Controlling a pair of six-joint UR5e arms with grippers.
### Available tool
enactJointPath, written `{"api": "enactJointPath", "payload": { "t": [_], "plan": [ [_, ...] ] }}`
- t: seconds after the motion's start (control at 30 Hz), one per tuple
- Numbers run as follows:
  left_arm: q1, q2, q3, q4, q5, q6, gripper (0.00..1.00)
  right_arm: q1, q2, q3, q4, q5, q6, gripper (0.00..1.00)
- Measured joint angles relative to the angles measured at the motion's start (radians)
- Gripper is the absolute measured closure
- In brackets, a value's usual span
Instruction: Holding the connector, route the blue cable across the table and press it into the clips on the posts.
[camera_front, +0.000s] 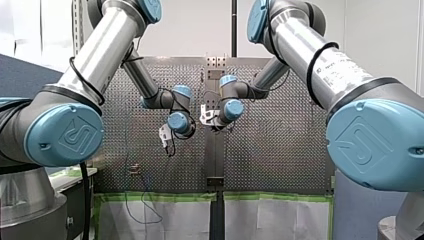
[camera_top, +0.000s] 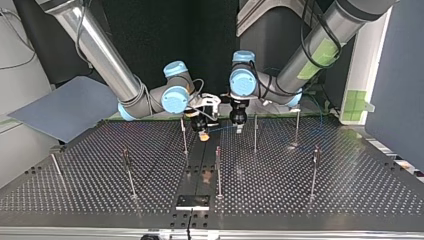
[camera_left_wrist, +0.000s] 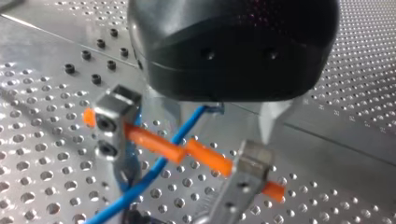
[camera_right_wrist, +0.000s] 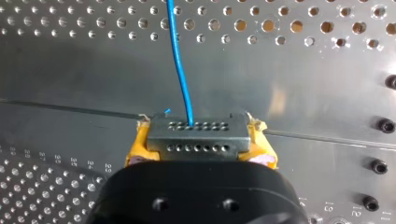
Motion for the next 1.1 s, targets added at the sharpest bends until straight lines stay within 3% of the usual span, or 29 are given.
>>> {"api": "enactJointPath", "payload": {
  "t": [0.07, 0.1, 0.13, 0.57, 0.7, 0.87, 1.1],
  "plan": [
    [-0.001, 0.000, 0.000, 0.001, -0.001, 0.000, 0.90, 0.000, 0.000, 0.000, 0.000, 0.000, 0.000, 1.00],
    [-0.001, 0.000, 0.000, 0.002, 0.000, -0.001, 0.90, 0.001, 0.000, 0.000, 0.000, 0.000, 0.000, 1.00],
    [-0.001, 0.000, 0.001, 0.002, 0.000, -0.001, 0.99, 0.001, 0.000, 0.000, 0.000, 0.000, 0.000, 1.00],
    [0.001, 0.007, 0.001, 0.007, 0.015, -0.087, 0.99, 0.001, -0.007, 0.000, 0.010, 0.000, -0.005, 1.00],
    [-0.002, 0.031, 0.000, -0.016, 0.017, -0.089, 0.99, 0.000, -0.037, 0.000, 0.021, -0.001, -0.003, 1.00],
    [-0.006, 0.075, -0.004, -0.055, 0.016, -0.080, 0.99, 0.000, -0.084, 0.000, 0.034, -0.001, 0.012, 1.00],
    [-0.010, 0.142, -0.009, -0.115, 0.013, -0.060, 0.99, 0.001, -0.157, 0.000, 0.087, -0.002, 0.022, 1.00]
  ]
}}
